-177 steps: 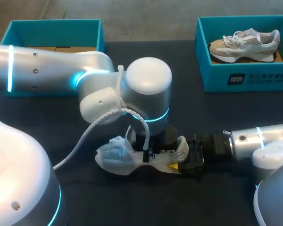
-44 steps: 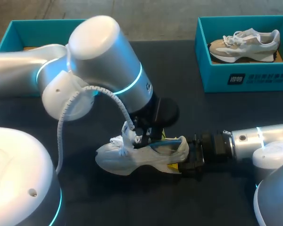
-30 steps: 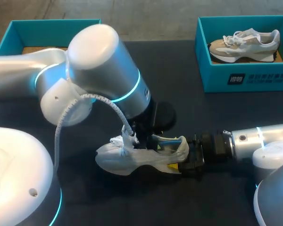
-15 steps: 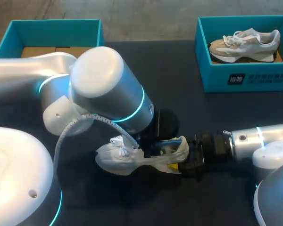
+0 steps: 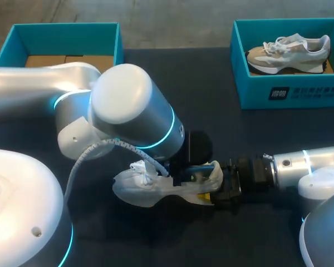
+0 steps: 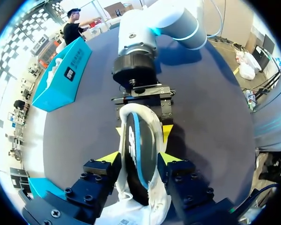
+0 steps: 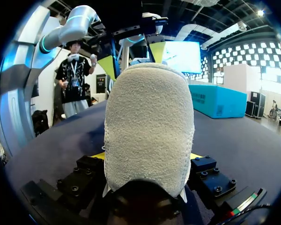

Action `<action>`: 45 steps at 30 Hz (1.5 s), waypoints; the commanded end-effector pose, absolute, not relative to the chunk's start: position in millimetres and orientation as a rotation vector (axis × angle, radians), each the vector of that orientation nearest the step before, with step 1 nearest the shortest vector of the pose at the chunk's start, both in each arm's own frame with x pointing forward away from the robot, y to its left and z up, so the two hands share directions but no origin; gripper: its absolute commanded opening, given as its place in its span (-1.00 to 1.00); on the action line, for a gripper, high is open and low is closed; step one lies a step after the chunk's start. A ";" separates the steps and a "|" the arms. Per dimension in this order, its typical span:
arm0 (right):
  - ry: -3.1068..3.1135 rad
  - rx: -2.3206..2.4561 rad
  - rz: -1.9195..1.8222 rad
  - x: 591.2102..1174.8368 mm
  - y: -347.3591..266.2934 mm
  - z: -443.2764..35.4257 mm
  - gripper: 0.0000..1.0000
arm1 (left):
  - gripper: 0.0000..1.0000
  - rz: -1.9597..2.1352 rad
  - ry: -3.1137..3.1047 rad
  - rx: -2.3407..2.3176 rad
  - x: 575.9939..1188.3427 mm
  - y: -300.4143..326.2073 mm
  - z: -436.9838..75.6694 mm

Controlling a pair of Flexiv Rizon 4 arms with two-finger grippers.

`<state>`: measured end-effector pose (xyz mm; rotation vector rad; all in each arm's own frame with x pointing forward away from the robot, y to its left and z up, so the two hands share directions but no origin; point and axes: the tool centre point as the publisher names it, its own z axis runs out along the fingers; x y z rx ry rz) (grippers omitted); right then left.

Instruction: Take the shoe out of the shoebox, open the shoe tongue, remove and reinsert the insole, then place the shoe into the shoebox

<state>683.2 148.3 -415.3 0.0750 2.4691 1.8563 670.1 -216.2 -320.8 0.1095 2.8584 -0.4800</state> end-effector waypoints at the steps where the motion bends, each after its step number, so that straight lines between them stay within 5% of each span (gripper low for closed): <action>1: 2.472 0.077 1.852 681.6 149.6 -416.7 -1.00 | -0.07 -0.486 2.860 0.104 672.6 -219.9 -329.9; 10: 2.472 0.077 1.852 681.6 149.6 -416.7 -1.00 | -0.22 -0.487 2.874 0.111 677.0 -217.8 -328.6; 12: 2.472 0.077 1.852 681.6 149.6 -416.7 -1.00 | -0.46 -0.486 2.881 0.119 676.8 -220.6 -329.3; 14: 2.472 0.077 1.852 681.6 149.6 -416.7 -1.00 | -0.98 -0.478 2.883 0.126 676.5 -222.7 -330.4; 15: 2.472 0.077 1.852 681.6 149.6 -416.7 -1.00 | -1.00 -0.478 2.885 0.129 676.6 -223.6 -330.9; 30: 2.472 0.077 1.852 681.6 149.6 -416.7 -1.00 | -1.00 -0.489 2.891 0.150 673.4 -220.0 -328.6; 32: 2.472 0.077 1.852 681.6 149.6 -416.7 -1.00 | -0.51 -0.487 2.891 0.153 672.8 -219.5 -328.9; 38: 2.472 0.077 1.852 681.6 149.6 -416.7 -1.00 | -0.30 -0.477 2.894 0.152 672.8 -217.7 -331.8; 45: 2.472 0.077 1.852 681.6 149.6 -416.7 -1.00 | -0.40 -0.470 2.885 0.139 674.0 -221.4 -334.7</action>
